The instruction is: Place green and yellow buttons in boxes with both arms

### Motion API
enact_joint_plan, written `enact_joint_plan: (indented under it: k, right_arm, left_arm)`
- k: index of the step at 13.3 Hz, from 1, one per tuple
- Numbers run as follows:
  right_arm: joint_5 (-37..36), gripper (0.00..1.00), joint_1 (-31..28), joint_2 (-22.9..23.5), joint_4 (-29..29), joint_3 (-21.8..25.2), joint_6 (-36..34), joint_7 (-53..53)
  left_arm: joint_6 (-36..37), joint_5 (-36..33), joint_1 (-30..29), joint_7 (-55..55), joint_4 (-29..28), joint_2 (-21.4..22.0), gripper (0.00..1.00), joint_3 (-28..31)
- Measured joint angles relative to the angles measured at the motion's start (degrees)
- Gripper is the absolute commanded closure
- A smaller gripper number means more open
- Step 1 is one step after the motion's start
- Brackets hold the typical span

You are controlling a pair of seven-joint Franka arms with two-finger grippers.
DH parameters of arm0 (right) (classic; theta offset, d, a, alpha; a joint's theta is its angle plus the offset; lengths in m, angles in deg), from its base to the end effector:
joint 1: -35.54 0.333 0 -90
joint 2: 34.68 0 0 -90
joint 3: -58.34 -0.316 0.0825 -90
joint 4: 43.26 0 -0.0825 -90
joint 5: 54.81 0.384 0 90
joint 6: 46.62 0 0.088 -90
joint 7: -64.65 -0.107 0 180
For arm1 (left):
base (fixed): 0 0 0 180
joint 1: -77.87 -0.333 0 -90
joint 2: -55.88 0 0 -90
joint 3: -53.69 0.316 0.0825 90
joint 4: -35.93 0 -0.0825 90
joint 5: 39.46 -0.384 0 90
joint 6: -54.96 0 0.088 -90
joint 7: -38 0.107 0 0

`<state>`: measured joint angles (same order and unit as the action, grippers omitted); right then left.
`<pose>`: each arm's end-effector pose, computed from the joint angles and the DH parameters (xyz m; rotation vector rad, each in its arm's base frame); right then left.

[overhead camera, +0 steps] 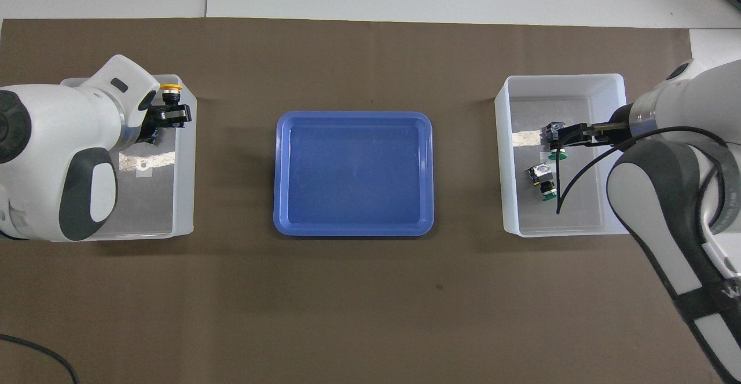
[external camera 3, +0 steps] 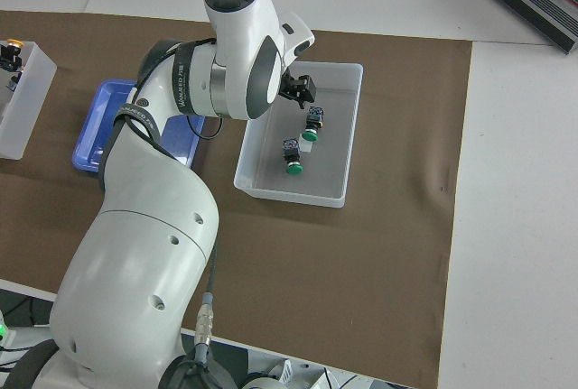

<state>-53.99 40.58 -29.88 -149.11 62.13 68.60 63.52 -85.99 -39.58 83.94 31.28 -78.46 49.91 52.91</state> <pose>0.5931 0.0148 0.4832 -3.1298 0.0047 -0.1249 0.6036 -0.0723 0.4466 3.0503 -0.0051 0.5502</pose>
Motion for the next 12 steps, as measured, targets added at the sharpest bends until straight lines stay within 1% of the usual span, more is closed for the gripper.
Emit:
enact_joint_plan:
  k: [2, 5, 9, 12]
  right_arm:
    - [-0.67, 0.00, -0.17, -0.79, 3.20, 0.02, -5.19, -1.47]
    - [-0.70, 0.00, -1.47, -3.03, 7.08, 0.46, -12.85, -1.89]
    - [-0.81, 0.00, -4.76, -5.16, 10.49, 0.56, -19.03, -1.66]
    - [-1.30, 0.00, -4.79, -5.24, 16.24, 0.22, -25.16, -0.67]
  left_arm:
    - [-3.10, 0.00, -3.58, 9.94, -0.17, -0.79, 1.00, 0.01]
    - [-6.50, 0.00, -7.53, 20.56, -0.28, -3.11, 1.00, -0.01]
    - [-13.36, 0.00, -10.36, 27.08, -0.40, -7.31, 1.00, -0.06]
    - [-17.12, 0.00, -11.46, 30.96, -0.43, -9.72, 1.00, -0.11]
